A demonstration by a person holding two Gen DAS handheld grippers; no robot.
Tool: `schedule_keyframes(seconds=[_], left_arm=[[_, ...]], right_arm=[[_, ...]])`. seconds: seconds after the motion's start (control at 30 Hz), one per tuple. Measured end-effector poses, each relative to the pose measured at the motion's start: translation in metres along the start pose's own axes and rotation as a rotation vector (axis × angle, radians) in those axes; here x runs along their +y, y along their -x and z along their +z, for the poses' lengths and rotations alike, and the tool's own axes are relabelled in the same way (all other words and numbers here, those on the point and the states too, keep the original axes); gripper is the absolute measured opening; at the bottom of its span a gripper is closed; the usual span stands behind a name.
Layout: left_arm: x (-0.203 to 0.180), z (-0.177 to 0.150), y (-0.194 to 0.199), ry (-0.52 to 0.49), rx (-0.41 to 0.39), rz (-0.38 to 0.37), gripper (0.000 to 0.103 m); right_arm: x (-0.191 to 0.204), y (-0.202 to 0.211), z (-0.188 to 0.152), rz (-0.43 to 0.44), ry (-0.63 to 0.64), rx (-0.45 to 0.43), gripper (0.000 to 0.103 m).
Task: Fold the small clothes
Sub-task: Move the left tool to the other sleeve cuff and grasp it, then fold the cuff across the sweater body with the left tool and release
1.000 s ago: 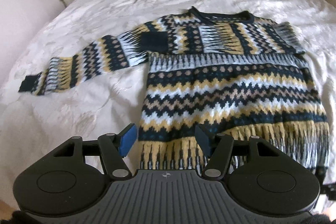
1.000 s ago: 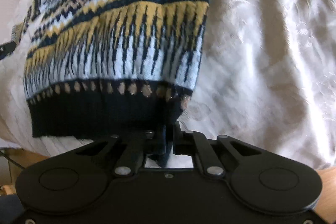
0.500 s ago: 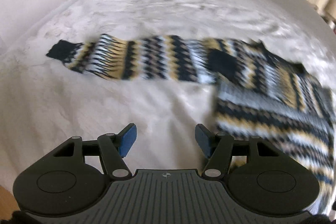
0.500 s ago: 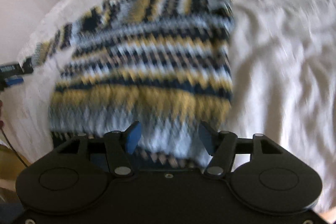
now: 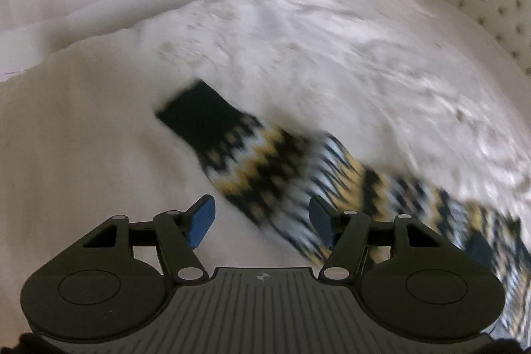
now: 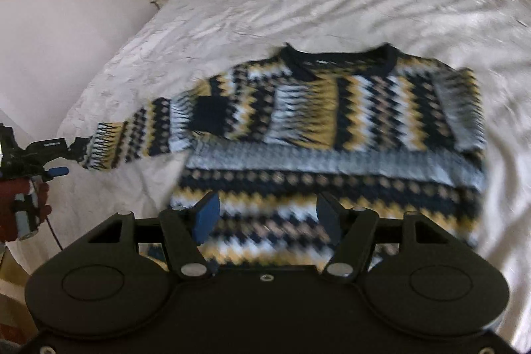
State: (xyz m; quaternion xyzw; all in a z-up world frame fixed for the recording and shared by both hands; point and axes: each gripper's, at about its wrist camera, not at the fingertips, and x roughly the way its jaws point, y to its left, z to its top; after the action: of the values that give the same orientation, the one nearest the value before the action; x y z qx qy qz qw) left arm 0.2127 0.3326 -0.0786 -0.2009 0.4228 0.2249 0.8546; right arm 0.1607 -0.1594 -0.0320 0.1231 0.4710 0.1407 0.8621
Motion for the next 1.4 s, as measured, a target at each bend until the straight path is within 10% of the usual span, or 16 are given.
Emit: schedule_keyframes(seconds=[0.53, 0.6, 0.67, 0.8, 1.17, 1.4], left_arm=[[0.046, 0.036, -0.083, 0.049, 0.047, -0.039, 0.066], [0.05, 0.036, -0.081, 0.099, 0.036, -0.037, 0.057], [0.054, 0.036, -0.079, 0.13, 0.036, -0.064, 0.008], [0.046, 0.033, -0.056, 0.096, -0.024, -0.104, 0.005], [-0.081, 0.053, 0.095, -0.113, -0.296, -0.341, 0.005], [-0.219, 0.018, 0.141, -0.246, -0.305, -0.552, 0.005]], right_arm=[[0.062, -0.051, 0.036, 0.03, 0.072, 0.069, 0.069], [0.064, -0.054, 0.037, 0.03, 0.079, 0.079, 0.069], [0.064, -0.056, 0.037, 0.031, 0.089, 0.088, 0.069], [0.062, -0.058, 0.036, 0.037, 0.106, 0.102, 0.069], [0.025, -0.041, 0.025, 0.092, 0.092, 0.086, 0.069], [-0.027, -0.012, 0.016, 0.096, 0.035, 0.044, 0.069]])
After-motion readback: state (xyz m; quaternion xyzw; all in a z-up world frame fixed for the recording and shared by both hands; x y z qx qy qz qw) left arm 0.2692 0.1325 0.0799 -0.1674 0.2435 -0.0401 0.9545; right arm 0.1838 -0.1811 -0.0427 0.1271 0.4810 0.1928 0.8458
